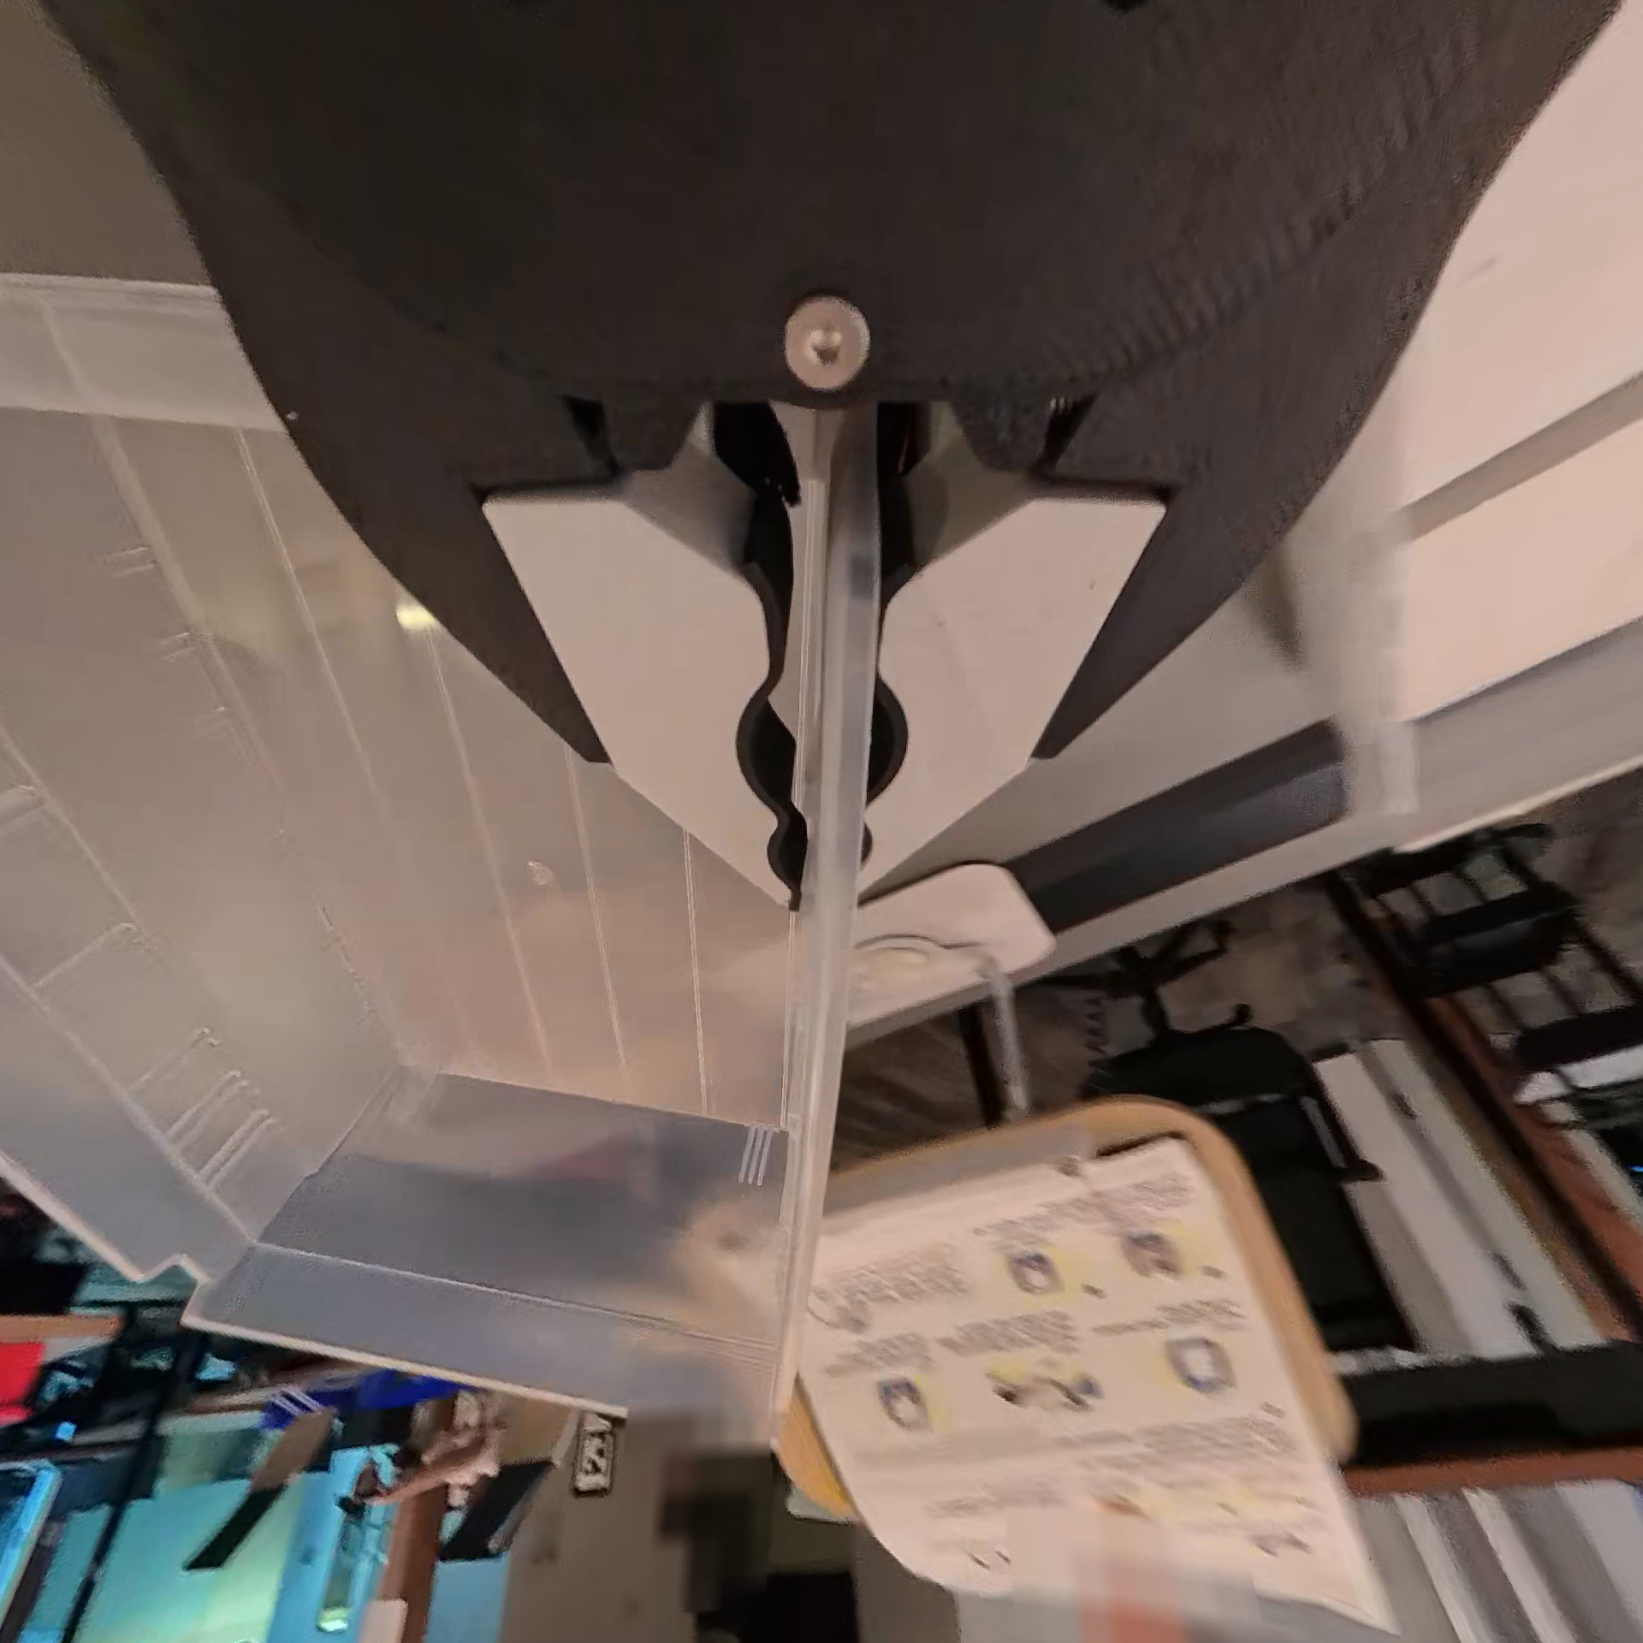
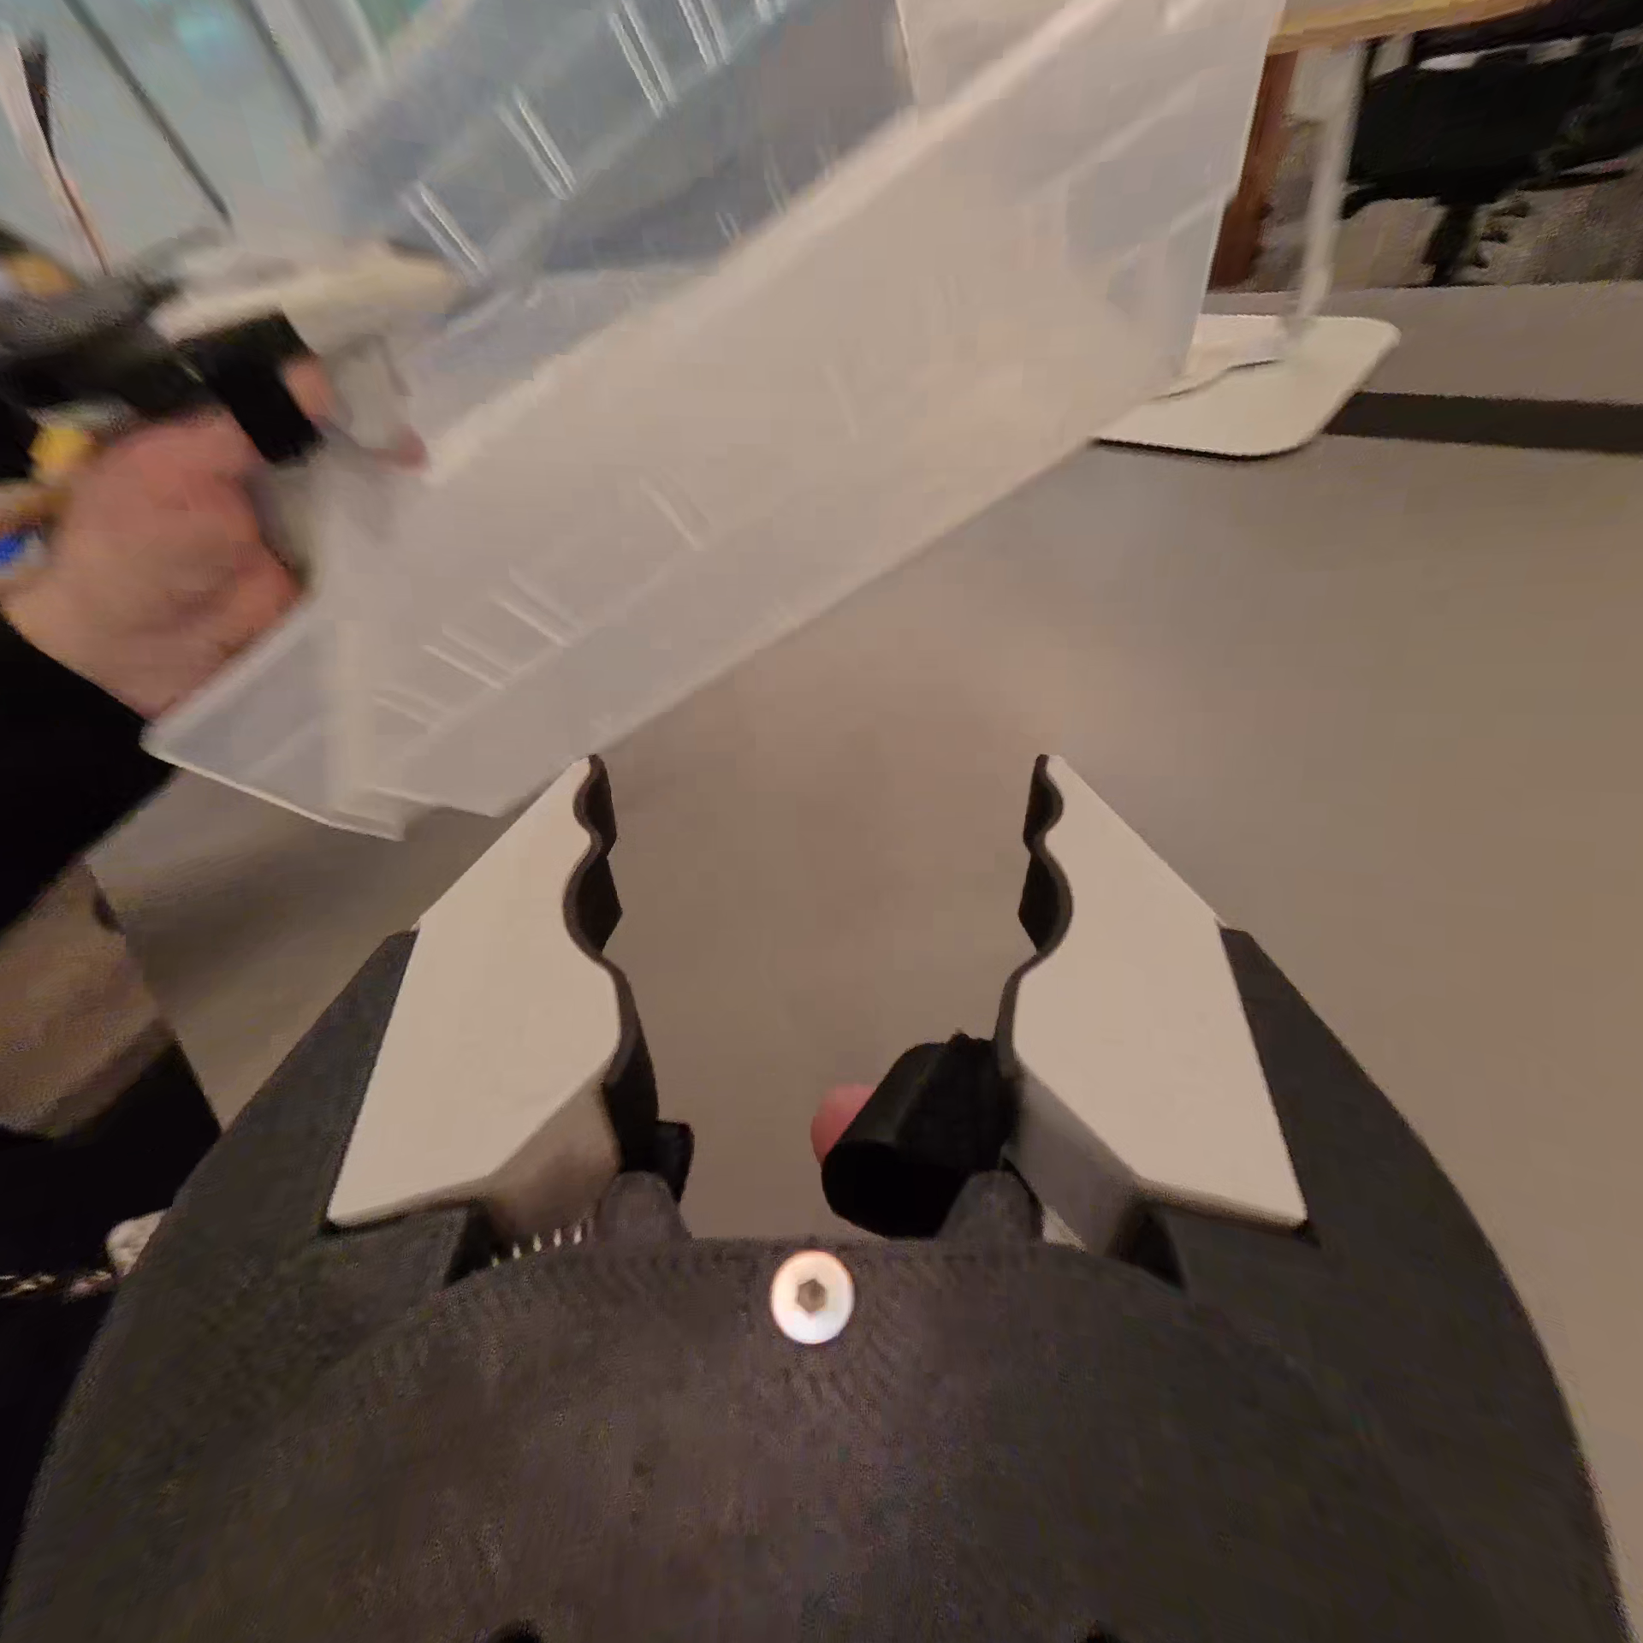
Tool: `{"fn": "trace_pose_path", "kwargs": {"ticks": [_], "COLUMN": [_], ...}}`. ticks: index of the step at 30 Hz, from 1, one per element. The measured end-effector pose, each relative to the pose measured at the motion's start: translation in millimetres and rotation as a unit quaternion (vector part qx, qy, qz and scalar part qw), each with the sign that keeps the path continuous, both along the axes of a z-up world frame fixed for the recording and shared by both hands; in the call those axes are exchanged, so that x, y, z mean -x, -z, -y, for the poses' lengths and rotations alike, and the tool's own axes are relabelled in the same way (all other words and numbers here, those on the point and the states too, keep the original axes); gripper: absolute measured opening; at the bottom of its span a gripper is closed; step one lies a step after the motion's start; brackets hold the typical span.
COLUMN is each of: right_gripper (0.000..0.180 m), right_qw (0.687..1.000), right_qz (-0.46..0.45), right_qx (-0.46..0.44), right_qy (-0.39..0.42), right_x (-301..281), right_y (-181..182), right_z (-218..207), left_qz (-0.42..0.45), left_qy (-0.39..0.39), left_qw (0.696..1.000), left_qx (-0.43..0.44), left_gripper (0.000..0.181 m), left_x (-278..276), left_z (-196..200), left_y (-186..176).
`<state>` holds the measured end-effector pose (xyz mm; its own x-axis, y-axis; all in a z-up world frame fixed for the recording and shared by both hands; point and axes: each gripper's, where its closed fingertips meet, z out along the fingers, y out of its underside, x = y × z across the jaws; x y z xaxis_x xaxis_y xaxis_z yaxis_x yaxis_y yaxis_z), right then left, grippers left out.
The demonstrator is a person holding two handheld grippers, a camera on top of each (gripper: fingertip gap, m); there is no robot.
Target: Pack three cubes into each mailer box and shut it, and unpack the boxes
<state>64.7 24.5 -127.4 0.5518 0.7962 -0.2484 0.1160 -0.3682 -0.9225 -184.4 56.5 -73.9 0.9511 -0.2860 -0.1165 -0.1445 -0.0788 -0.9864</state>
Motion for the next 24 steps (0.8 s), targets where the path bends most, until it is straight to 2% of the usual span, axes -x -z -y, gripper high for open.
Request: {"fn": "trace_pose_path", "kwargs": {"ticks": [2,5,6,8,11,16,19,21,24], "right_gripper": [0.094,0.104,0.105,0.123,0.125,0.122,0.118,0.113,0.116], "right_qw": [0.999,0.997,0.996,0.995,0.991,0.982,0.978,0.974,0.971], "right_qz": [-0.041,-0.054,-0.056,-0.035,-0.017,0.012,0.011,0.013,0.038], "right_qx": [-0.001,-0.015,-0.026,-0.047,-0.074,-0.089,-0.090,-0.097,-0.095], "right_qy": [0.032,0.059,0.066,0.080,0.110,0.166,0.187,0.203,0.217], "right_x": [-25,-36,-35,-30,-29,-46,-60,-76,-97], "right_y": [-5,-4,-4,-1,0,0,-4,-8,-8], "right_z": [11,28,32,36,30,0,-24,-43,-69], "left_qz": [-0.003,0.001,0.009,0.032,0.060,0.068,0.110,0.137,0.138], "left_qy": [0.026,0.049,0.054,0.064,0.067,0.083,0.114,0.126,0.136], "left_qw": [0.999,0.997,0.996,0.994,0.992,0.989,0.981,0.975,0.974], "left_qx": [0.023,0.058,0.069,0.083,0.093,0.106,0.115,0.120,0.121], "left_gripper": [0.003,0.003,0.003,0.003,0.003,0.004,0.006,0.019,0.030], "left_x": [-37,-83,-96,-118,-143,-184,-211,-220,-239], "left_z": [-19,-44,-52,-64,-77,-89,-92,-95,-98], "left_y": [23,56,65,78,86,91,89,87,87]}}
